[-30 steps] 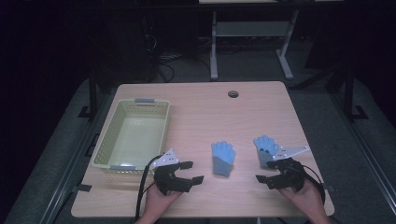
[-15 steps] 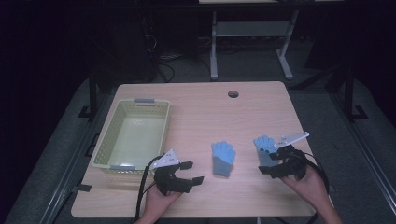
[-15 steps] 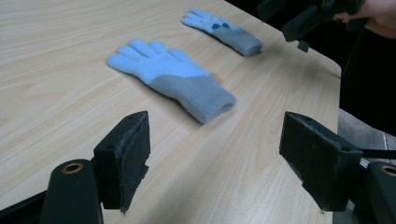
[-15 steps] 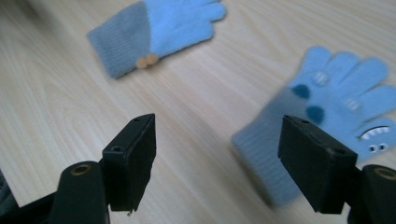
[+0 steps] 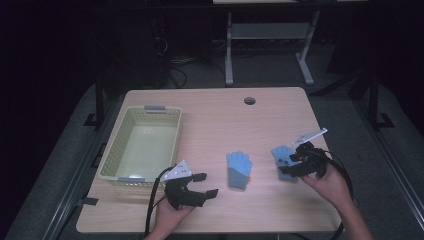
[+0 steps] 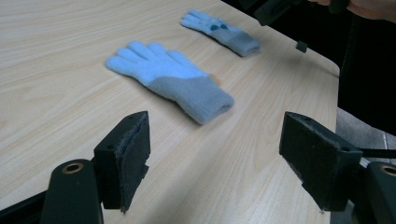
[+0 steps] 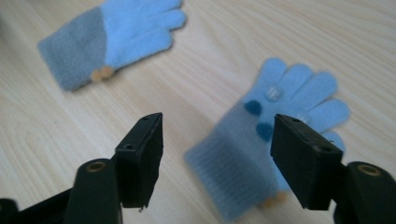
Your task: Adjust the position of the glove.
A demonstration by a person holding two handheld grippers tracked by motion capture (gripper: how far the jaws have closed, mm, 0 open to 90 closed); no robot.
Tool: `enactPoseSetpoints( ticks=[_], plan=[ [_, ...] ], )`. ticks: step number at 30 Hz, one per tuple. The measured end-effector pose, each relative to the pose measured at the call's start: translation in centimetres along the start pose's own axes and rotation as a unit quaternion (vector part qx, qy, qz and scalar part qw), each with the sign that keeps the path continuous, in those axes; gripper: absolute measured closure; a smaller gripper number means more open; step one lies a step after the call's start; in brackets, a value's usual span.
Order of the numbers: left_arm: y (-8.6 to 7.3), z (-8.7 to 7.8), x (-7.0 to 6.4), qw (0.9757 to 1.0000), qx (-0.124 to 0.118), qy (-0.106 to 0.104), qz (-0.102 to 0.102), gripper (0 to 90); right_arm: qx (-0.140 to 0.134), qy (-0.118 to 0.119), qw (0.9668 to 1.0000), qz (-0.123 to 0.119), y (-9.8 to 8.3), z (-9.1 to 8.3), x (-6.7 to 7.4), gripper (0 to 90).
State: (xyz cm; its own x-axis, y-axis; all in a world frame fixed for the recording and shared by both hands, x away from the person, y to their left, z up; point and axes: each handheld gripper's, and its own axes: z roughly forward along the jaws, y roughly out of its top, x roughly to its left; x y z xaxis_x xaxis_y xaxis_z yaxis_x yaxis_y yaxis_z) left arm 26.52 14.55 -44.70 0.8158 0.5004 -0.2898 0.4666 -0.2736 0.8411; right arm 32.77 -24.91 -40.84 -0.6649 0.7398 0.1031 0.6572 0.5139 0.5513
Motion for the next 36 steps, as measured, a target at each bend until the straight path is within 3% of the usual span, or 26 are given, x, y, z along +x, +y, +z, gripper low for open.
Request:
enactPoseSetpoints(
  ticks=[5, 10, 12, 21, 27, 36],
  plan=[
    [0.0, 0.0, 0.1, 1.0000, 0.002, -0.002, -0.004, 24.5, 0.011, 0.003, 0.9999, 0.011, 0.2, 0.5, -1.0, 40.5],
    [0.0, 0.0, -0.1, 1.0000, 0.001, -0.002, 0.002, 24.5, 0.038, -0.013, 0.9987, 0.032, 0.2, 1.6, -2.3, 47.7],
    [0.0, 0.1, -0.1, 1.0000, 0.002, -0.002, 0.002, 24.5, 0.045, -0.018, 0.9984, 0.031, 0.2, 1.9, -2.5, 48.0],
    [0.0, 0.1, -0.2, 1.0000, 0.001, 0.001, 0.004, 24.6, 0.091, -0.039, 0.9949, 0.018, 0.0, 3.8, -2.7, 57.7],
    [-0.1, 0.2, -0.3, 1.0000, 0.007, 0.001, 0.005, 24.6, 0.098, -0.050, 0.9939, 0.012, 0.1, 4.0, -2.4, 61.6],
    [-0.2, 0.5, -0.5, 0.9999, 0.010, 0.001, 0.007, 24.6, 0.102, -0.047, 0.9933, 0.025, 0.2, 4.1, -2.2, 74.3]
  ],
)
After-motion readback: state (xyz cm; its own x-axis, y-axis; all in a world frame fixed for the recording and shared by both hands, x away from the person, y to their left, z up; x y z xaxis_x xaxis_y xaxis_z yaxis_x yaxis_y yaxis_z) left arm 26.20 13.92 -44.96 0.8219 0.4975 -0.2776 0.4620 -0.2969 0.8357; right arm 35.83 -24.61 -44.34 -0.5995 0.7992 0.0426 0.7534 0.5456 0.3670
